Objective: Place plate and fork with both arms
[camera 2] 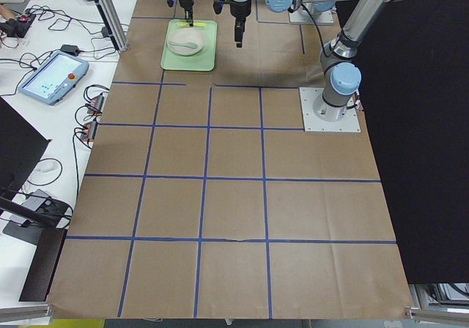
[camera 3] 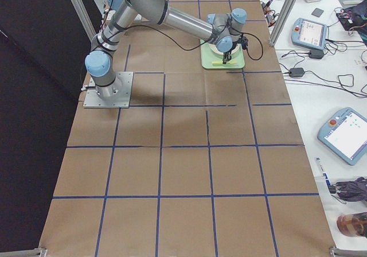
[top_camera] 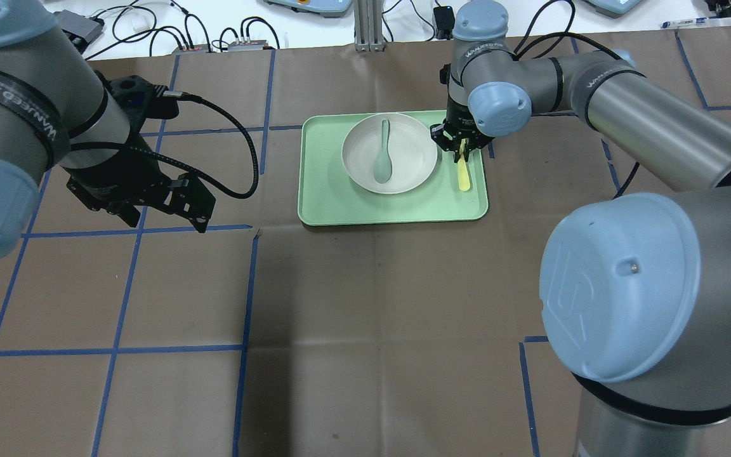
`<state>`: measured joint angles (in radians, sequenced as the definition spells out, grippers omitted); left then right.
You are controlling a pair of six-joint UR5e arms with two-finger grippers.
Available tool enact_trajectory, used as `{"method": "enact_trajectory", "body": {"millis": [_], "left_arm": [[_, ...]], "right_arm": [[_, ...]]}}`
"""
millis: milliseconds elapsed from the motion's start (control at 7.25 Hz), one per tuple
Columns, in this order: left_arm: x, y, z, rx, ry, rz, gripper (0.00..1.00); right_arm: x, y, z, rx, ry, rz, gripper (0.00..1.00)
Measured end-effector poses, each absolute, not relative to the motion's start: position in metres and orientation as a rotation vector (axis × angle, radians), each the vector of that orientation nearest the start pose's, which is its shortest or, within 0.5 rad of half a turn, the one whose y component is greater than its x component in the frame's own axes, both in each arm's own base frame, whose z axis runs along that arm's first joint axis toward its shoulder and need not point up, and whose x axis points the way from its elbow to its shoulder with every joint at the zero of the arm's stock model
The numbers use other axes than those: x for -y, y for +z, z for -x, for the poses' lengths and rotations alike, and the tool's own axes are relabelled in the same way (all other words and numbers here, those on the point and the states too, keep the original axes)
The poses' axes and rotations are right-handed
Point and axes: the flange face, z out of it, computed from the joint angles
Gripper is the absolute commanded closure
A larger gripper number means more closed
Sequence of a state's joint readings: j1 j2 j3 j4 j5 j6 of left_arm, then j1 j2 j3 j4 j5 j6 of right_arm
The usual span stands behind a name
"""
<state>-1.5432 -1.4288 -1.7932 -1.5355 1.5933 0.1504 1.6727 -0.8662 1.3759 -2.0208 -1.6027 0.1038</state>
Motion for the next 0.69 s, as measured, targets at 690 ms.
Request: {"method": "enact_trajectory", "body": {"millis": [690], "left_arm": [[0.431, 0.446, 0.119, -3.118, 0.078, -0.192, 0.00]], "right_arm": [[0.691, 0.240, -0.195, -3.179, 0.031, -0.023, 0.00]]}}
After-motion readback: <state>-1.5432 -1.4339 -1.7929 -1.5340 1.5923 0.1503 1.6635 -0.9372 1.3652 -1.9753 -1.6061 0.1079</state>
